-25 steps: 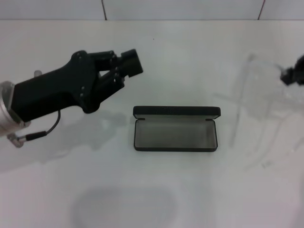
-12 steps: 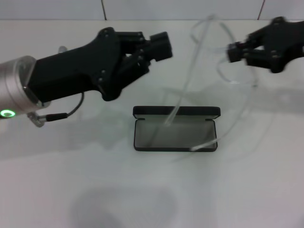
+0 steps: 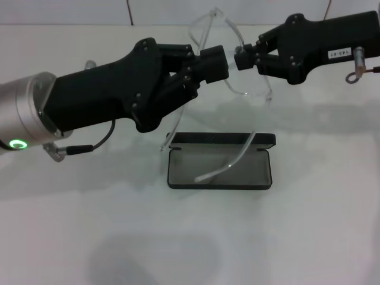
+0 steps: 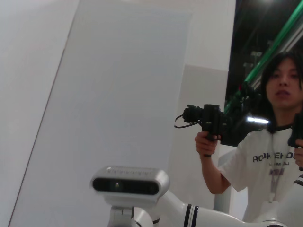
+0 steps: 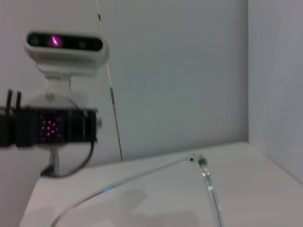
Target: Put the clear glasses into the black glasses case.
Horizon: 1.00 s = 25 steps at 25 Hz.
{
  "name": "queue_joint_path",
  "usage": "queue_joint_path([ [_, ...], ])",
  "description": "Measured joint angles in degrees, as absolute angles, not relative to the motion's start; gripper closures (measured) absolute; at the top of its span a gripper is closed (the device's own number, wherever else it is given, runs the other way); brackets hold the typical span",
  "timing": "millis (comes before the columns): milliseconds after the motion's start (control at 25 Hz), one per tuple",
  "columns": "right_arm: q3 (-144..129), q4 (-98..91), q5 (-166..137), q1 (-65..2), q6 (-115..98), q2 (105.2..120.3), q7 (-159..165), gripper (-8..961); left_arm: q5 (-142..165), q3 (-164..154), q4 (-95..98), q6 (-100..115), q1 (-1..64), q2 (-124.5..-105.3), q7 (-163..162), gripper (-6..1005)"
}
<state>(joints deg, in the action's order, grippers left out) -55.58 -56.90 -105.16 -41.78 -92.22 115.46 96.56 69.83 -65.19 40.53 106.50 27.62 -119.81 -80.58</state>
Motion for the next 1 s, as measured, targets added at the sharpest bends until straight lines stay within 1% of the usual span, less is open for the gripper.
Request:
queue_joint_path([
  [360, -55.54, -56.87, -99.31, -41.53, -93.55, 115.43, 95.15, 887, 69.79, -64.6, 36.05, 105.78, 28.31, -119.47, -77.26, 949],
  [1000, -55.63, -56.39, -96.18, -41.3, -96.8, 115.77, 94.29, 887, 69.8, -64.51, 32.31, 104.09, 28.29, -119.64, -73.95, 950],
])
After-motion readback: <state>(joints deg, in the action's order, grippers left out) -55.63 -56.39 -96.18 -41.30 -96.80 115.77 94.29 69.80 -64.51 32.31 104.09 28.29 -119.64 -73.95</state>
